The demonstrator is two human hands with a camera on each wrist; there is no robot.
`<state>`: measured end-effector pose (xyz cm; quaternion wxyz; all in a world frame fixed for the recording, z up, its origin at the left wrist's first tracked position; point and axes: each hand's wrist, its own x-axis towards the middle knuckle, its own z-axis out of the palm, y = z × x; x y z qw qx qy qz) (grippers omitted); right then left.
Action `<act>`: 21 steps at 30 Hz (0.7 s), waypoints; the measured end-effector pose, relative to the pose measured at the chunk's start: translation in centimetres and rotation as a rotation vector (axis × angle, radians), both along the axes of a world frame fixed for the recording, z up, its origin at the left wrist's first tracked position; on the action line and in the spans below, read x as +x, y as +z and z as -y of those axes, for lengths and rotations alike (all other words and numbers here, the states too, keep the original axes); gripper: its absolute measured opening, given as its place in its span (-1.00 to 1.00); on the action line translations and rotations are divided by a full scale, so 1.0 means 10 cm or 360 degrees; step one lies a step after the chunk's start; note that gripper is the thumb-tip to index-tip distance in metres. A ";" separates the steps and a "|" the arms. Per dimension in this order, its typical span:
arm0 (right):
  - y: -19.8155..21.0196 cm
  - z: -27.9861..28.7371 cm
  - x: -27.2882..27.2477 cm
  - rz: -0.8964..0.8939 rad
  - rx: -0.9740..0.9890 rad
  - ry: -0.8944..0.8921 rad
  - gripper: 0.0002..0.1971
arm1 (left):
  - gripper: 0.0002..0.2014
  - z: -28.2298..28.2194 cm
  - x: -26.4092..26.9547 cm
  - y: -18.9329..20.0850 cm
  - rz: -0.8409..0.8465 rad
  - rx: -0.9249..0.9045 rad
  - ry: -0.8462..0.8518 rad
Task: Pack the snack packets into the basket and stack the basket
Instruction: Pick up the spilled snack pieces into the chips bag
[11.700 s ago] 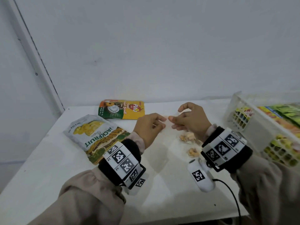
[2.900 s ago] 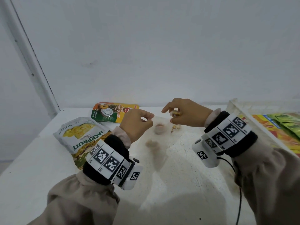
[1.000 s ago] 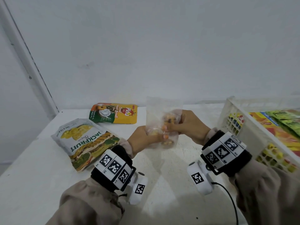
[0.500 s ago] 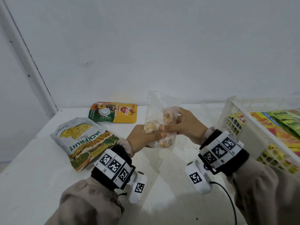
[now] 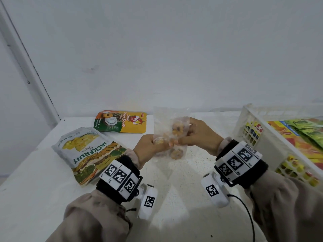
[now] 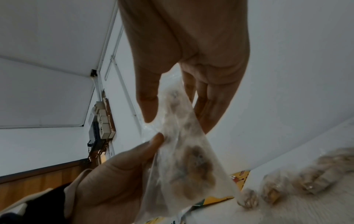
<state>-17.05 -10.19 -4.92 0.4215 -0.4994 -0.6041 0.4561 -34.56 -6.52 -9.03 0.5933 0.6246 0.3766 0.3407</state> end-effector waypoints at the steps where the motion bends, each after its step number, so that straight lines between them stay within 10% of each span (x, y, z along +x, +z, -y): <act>1: 0.01 0.00 0.01 -0.0038 -0.0051 -0.0002 -0.55 | -0.83 0.00 -0.01 0.00 -0.0014 0.0001 0.0005; 6: 0.00 0.01 -0.02 0.0103 -0.0064 0.0028 -0.89 | -0.83 -0.03 0.00 -0.02 -0.0073 0.0056 0.0051; 13: -0.08 0.02 -0.04 0.0093 0.0015 -0.0066 -0.72 | -0.81 -0.01 0.03 -0.04 -0.0130 0.0027 0.0160; 16: -0.11 0.00 -0.03 0.0027 0.0069 -0.0209 -0.63 | -0.49 -0.01 0.08 -0.06 -0.0202 0.0019 0.0218; 21: -0.13 0.01 -0.05 -0.0006 0.0092 -0.0223 -0.71 | -0.65 -0.01 0.08 -0.05 -0.0293 0.0035 0.0224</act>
